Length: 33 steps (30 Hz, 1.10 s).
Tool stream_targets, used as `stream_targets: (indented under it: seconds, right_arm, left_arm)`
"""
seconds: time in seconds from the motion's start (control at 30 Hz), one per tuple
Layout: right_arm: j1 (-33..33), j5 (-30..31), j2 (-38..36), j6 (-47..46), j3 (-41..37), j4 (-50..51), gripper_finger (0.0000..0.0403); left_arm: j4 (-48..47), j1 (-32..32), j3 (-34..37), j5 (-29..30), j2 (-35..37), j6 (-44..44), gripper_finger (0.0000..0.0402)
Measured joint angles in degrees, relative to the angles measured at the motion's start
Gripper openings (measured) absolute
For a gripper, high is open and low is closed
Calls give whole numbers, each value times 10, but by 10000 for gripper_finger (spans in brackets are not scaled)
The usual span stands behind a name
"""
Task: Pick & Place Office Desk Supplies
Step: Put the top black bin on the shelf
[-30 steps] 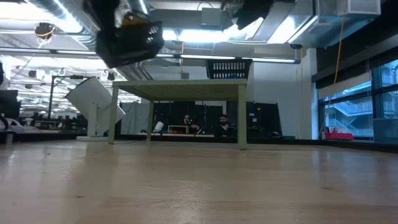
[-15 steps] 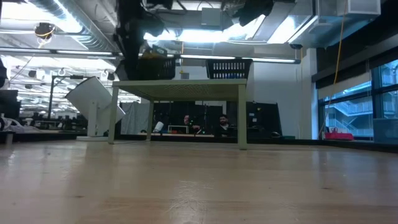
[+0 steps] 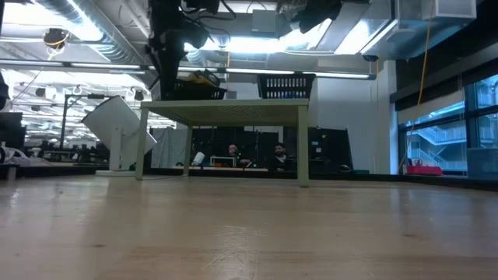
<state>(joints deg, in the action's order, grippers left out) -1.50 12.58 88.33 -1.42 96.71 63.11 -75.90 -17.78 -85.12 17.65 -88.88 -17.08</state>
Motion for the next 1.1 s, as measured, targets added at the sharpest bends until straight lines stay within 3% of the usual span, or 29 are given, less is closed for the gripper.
stream_targets:
  seconds: [0.13, 0.3, 0.43, 0.57, 0.77, 1.1]
  right_arm:
    - [0, 0, 0, 4, 0, 0, 131]
    - [0, 0, 0, 3, 0, 0, 131]
    - [0, 0, 0, -7, 0, 3, 131]
    - [0, 0, 0, -12, 0, 17, 131]
    - [0, 0, 0, -12, 0, 19, 131]
    - [0, 0, 0, -12, 0, 19, 131]
  left_arm:
    - [1, 0, -14, -9, 0, 28, 106]
    - [-30, 3, -92, -37, 0, 85, 120]
    - [-85, 5, -142, -7, 1, 209, 122]
    - [-146, 5, -147, 3, 1, 338, 122]
    - [-141, 5, -140, 24, 4, 522, 122]
    - [-141, -19, -96, 8, 4, 539, 123]
